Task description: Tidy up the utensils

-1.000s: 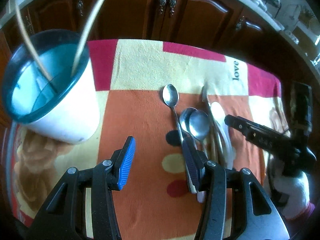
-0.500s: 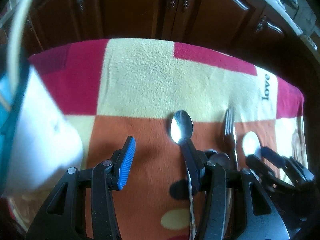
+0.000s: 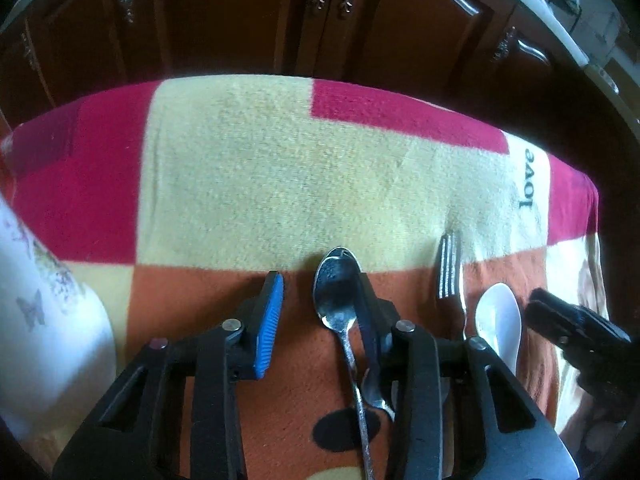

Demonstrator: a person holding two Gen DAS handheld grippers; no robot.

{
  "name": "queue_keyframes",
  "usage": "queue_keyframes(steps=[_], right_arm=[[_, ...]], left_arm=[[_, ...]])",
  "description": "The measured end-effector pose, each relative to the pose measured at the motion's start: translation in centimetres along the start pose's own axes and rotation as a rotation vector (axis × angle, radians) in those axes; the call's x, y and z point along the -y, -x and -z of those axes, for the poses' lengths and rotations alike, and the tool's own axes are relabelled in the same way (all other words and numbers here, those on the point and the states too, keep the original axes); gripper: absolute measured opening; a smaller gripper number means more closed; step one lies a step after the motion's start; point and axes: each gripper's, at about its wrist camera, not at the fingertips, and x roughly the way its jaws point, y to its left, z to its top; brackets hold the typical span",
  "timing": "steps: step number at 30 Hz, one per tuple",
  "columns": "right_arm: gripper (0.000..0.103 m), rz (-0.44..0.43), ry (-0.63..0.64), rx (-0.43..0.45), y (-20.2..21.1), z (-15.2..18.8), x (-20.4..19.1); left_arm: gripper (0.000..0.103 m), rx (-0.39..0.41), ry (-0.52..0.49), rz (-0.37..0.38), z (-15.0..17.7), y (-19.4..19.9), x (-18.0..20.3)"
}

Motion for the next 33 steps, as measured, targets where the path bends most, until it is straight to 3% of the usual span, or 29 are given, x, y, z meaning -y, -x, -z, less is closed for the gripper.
queue_keyframes(steps=[4, 5, 8, 14, 22, 33], right_arm=[[0.040, -0.064, 0.050, -0.033, -1.2, -0.1, -0.4], [0.036, -0.070, 0.055, -0.035, -1.4, -0.2, -0.3], [0.009, -0.077, 0.045, -0.048, -2.3, -0.6, -0.5], [0.004, -0.109, 0.023, -0.013, -0.1, 0.3, -0.3], [0.003, -0.079, 0.025, 0.029, 3.1, 2.0, -0.4], [0.002, -0.033, 0.086, 0.126, 7.7, 3.7, -3.9]], left_arm=[[0.028, -0.016, -0.027, 0.032, 0.0, -0.2, 0.5], [0.028, -0.017, -0.031, 0.031, -0.3, -0.5, 1.1], [0.028, -0.013, -0.056, 0.039, -0.5, -0.8, 1.8], [0.027, -0.030, -0.044, 0.099, -0.2, 0.5, 1.8], [0.027, 0.000, -0.062, 0.140, 1.1, 3.8, 2.3], [0.027, 0.057, -0.082, 0.170, 4.8, 10.0, 1.5]])
